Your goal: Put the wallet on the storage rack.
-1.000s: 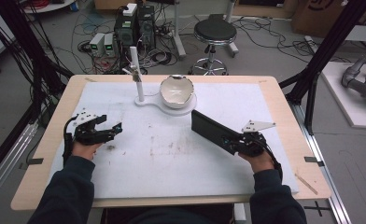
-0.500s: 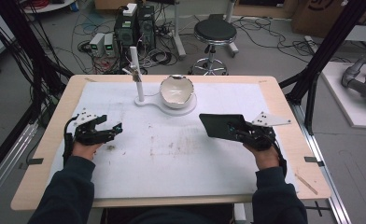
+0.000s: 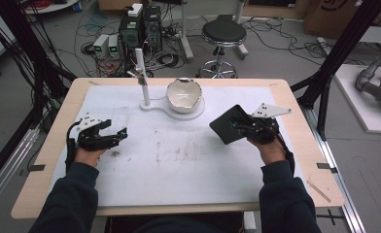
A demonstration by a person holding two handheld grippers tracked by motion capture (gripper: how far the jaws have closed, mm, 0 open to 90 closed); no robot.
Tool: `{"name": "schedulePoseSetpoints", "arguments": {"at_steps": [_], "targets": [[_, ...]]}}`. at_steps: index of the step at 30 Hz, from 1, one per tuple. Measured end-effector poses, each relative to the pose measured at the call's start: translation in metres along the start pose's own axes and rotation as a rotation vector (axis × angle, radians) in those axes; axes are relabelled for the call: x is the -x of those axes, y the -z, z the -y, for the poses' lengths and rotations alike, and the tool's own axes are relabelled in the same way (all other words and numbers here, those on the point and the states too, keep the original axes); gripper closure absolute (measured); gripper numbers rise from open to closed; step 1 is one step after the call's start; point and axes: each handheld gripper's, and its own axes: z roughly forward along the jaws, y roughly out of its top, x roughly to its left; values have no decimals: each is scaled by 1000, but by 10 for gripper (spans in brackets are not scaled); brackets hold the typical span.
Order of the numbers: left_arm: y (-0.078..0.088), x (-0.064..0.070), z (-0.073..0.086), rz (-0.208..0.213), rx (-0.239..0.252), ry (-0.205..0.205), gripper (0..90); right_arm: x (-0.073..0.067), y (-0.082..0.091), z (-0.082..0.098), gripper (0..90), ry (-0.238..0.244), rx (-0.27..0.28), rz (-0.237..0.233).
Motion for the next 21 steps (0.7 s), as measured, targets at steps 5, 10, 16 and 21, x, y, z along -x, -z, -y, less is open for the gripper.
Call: {"name": "schedulePoseSetpoints", "arguments": {"at_steps": [5, 10, 16, 21], "targets": [[1, 0, 0, 6, 4, -3, 228, 2, -12, 19, 682, -27, 51, -48], [1, 0, 0, 6, 9, -6, 228, 4, -18, 35, 677, -74, 78, -81], [0, 1, 0, 5, 4, -6, 229, 2, -22, 33, 700, -43, 112, -81], [-1, 1, 0, 6, 5, -7, 228, 5, -41, 25, 674, -18, 81, -73]]}}
